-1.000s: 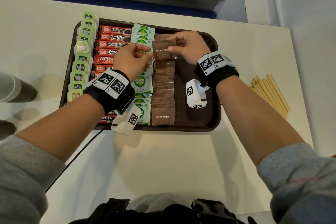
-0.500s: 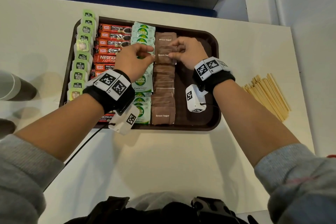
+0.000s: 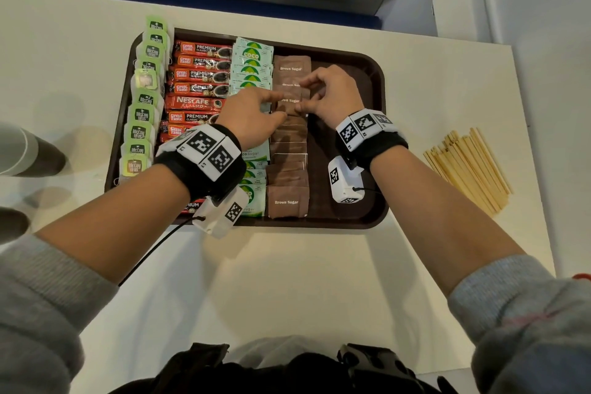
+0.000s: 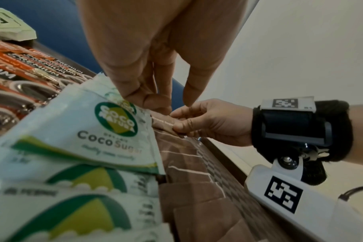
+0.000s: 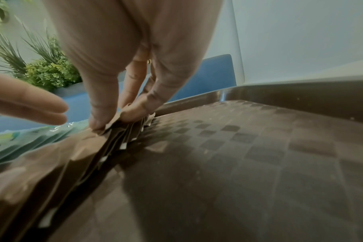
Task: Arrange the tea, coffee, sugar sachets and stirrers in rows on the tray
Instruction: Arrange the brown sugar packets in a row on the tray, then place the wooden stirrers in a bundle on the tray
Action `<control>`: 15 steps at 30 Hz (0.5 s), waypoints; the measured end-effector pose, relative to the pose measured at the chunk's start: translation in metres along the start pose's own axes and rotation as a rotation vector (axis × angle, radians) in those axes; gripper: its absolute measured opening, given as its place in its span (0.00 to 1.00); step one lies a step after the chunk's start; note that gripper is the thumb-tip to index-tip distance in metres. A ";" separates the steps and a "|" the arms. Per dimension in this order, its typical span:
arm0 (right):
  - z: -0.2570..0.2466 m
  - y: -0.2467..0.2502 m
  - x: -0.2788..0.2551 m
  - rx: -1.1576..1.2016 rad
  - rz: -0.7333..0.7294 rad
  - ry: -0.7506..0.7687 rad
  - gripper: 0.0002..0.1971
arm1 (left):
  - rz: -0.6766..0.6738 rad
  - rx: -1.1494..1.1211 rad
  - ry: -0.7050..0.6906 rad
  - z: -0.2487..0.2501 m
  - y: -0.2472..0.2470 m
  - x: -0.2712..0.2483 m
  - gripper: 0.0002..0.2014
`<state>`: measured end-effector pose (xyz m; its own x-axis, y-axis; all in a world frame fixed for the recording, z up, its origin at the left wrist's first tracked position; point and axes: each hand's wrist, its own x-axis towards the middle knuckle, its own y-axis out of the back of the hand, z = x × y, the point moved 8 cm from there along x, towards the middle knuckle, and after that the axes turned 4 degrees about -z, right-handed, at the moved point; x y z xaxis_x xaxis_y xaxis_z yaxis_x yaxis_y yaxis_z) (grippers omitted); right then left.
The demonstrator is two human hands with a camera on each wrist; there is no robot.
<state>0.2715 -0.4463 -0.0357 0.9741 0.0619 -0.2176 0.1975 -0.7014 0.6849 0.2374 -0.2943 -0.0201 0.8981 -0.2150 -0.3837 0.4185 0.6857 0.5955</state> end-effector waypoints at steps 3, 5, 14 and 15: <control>0.000 0.001 0.000 -0.003 0.010 -0.005 0.18 | -0.069 0.030 0.014 -0.002 -0.007 0.002 0.23; 0.001 0.000 0.000 -0.004 0.004 -0.007 0.19 | -0.087 0.037 0.028 -0.003 -0.009 0.002 0.24; 0.004 0.020 -0.015 -0.011 0.064 -0.021 0.15 | 0.010 -0.200 -0.036 0.008 -0.009 0.001 0.14; 0.006 0.025 -0.020 -0.014 0.083 -0.026 0.15 | 0.010 -0.225 -0.041 0.012 -0.012 0.001 0.13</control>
<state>0.2563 -0.4697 -0.0185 0.9840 -0.0144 -0.1776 0.1181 -0.6933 0.7109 0.2347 -0.3109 -0.0189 0.9088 -0.2323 -0.3466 0.3729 0.8249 0.4249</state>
